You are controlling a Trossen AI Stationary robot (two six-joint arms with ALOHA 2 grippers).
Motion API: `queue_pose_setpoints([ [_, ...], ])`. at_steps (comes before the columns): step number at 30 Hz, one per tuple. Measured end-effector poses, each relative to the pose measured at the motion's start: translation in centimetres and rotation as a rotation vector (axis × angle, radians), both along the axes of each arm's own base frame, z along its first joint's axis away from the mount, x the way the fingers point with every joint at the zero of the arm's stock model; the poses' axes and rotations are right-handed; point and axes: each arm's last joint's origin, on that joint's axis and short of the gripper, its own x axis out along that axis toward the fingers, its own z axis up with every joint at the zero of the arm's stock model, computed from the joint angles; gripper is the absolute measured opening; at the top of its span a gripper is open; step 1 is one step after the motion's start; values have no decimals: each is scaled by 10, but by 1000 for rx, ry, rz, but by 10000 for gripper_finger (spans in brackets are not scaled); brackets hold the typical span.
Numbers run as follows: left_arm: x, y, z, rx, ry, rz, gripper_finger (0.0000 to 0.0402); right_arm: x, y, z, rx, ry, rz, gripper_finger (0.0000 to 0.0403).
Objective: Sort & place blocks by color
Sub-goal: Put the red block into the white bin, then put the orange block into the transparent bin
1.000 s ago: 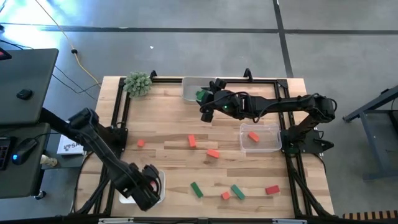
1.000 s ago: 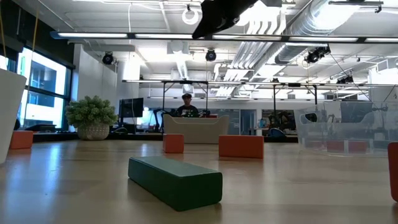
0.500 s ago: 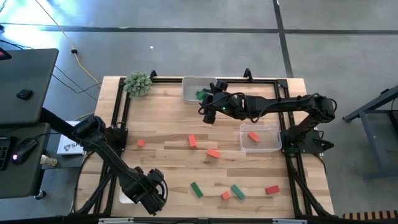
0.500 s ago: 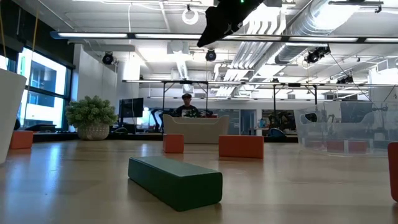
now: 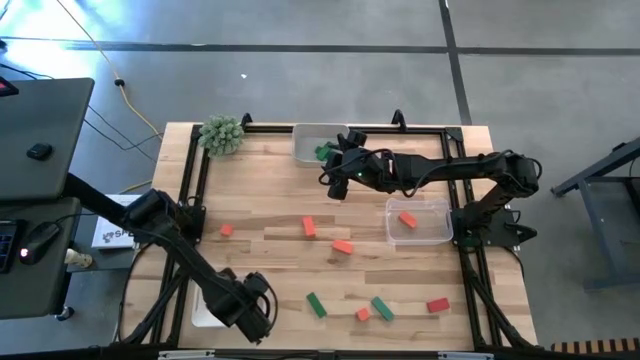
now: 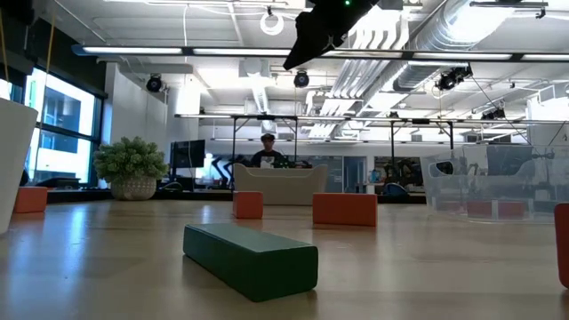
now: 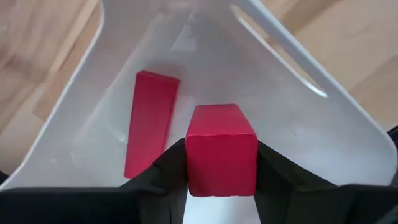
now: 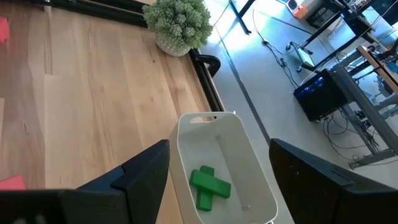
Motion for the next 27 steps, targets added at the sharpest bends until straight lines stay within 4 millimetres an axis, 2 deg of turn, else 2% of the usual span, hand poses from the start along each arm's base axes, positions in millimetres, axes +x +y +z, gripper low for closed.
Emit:
queue_pose_setpoints([
  [9,7,9,0,-13,9,8,185,0,0,0,-1,1,1,266],
  [16,7,10,4,-71,39,-25,199,0,0,0,23,-19,-15,266],
  [22,1,15,31,-83,-14,-30,199,0,1,-1,85,-43,-3,266],
  [27,-13,27,58,-87,-47,-26,200,0,2,-2,157,-77,-20,266],
])
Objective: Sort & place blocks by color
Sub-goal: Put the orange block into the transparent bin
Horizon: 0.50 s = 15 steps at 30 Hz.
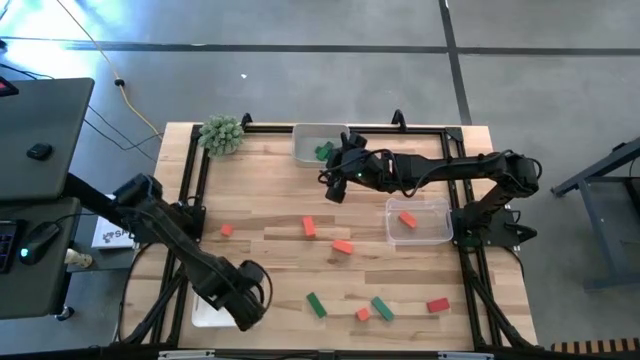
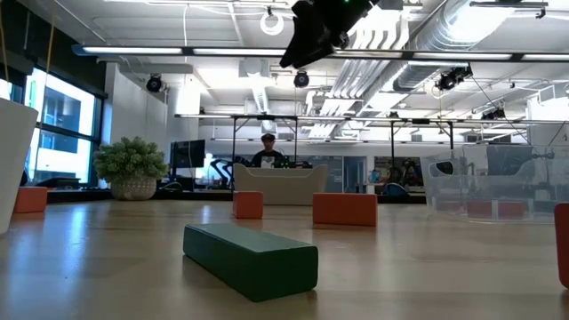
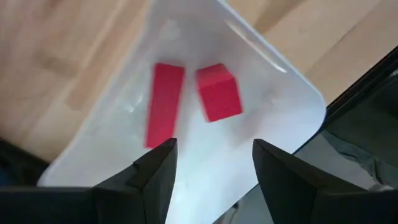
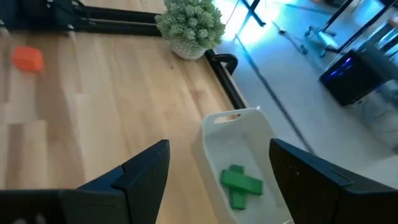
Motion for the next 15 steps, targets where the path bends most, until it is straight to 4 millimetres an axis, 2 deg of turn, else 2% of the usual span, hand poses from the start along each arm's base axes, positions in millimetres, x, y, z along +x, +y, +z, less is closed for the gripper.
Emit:
queue_pose_setpoints([
  [6,-22,29,32,112,-36,32,200,0,1,-1,146,-72,-34,266],
  [15,-44,91,76,335,-205,55,200,1,4,-2,367,-144,-49,266],
])
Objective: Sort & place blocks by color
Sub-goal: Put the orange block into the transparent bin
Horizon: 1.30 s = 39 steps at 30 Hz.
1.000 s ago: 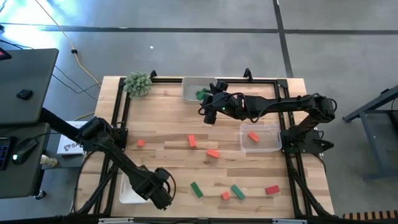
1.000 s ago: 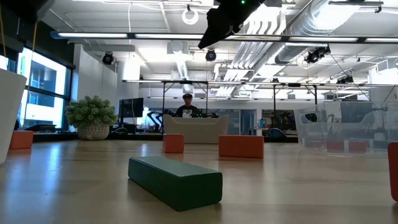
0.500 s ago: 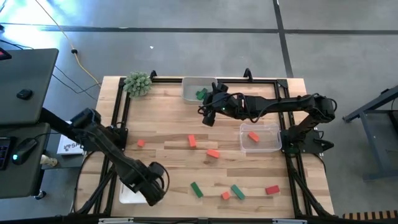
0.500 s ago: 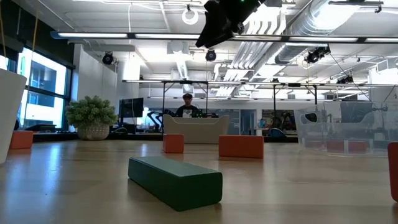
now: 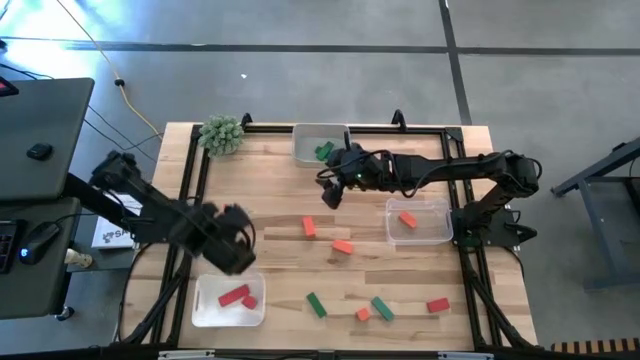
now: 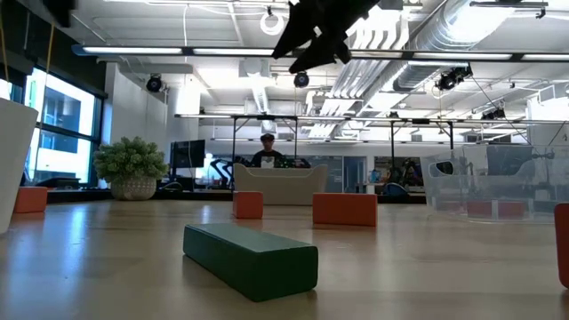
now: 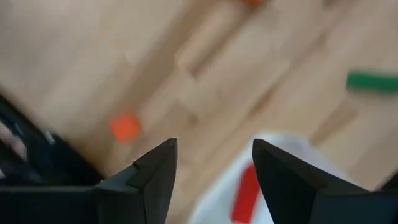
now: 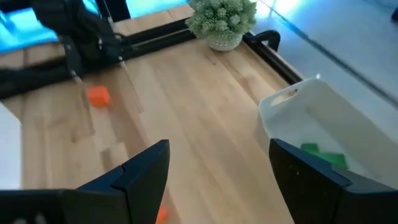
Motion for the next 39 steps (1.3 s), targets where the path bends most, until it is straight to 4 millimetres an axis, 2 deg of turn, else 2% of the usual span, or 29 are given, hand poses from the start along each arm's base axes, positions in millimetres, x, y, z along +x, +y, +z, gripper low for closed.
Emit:
queue_pose_setpoints([
  [8,-15,51,27,224,-103,-38,200,2,-4,1,183,-106,-107,266],
  [15,-29,86,40,336,-74,-62,200,7,-8,12,159,-237,-155,266],
  [27,-49,132,49,419,76,-135,200,13,-10,29,165,-450,-202,266],
  [30,-51,146,52,443,81,-137,200,13,-11,32,165,-459,-234,266],
  [35,-50,169,55,441,48,-167,200,30,-13,51,138,-469,-227,266],
  [39,-54,183,56,415,32,-182,200,43,-15,58,144,-341,-269,266],
])
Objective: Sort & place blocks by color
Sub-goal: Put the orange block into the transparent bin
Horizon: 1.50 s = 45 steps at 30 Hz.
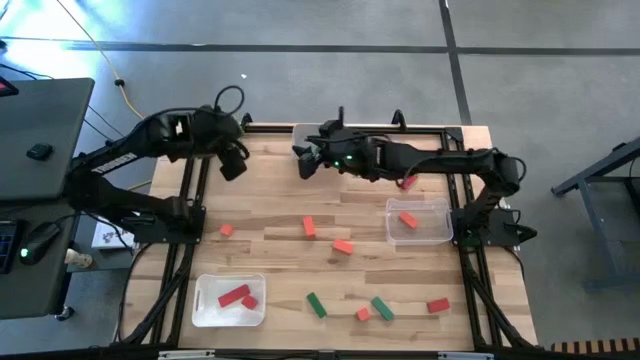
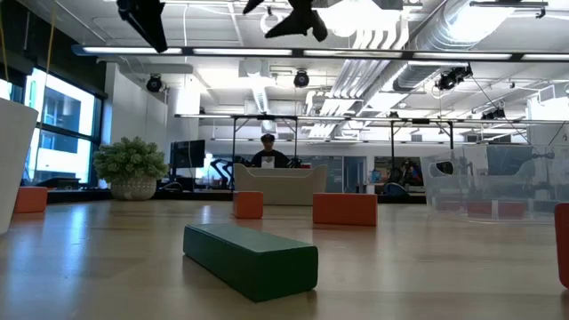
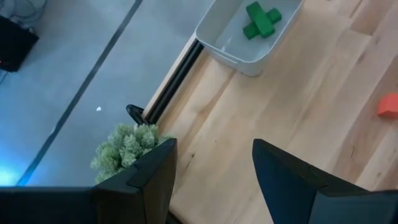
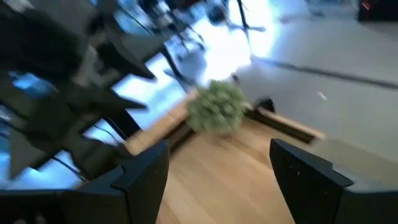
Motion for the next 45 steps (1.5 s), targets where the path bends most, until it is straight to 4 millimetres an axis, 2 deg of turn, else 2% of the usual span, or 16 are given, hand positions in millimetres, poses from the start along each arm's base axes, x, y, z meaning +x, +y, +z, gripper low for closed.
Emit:
queue_pose_setpoints([
  [6,-9,15,-1,-38,2,16,200,14,-1,-10,136,169,-50,266],
  [14,-13,25,-11,-99,15,-12,200,32,1,-47,427,260,-80,266],
  [21,-11,38,-31,-170,-46,-45,200,43,8,-79,573,346,-92,266],
  [35,-10,53,-82,-230,-60,30,200,61,28,-131,614,471,-116,266],
  [45,-4,59,-88,-174,-134,23,200,70,38,-164,639,555,-95,266],
])
